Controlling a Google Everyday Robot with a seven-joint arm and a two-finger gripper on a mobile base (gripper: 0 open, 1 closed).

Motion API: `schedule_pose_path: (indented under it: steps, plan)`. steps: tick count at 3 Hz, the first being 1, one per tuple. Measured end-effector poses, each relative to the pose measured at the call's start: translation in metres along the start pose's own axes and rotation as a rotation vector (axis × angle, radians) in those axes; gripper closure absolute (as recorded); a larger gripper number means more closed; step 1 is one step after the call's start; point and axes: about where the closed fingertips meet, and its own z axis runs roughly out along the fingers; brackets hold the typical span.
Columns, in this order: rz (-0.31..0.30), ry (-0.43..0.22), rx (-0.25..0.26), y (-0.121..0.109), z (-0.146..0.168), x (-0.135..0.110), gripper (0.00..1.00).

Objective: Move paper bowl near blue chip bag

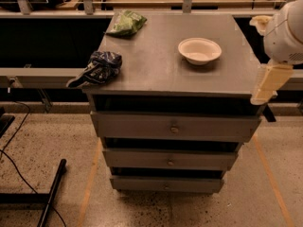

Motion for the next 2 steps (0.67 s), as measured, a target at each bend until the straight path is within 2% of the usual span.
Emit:
schedule_pose_path:
  steps: [1,2]
  plan:
    - [-0.07,-0.024,0.05,-0.04,0.048,0.004,0.0]
    - [-0.044,-0.027,0.056,-0.072,0.073,0.005,0.0]
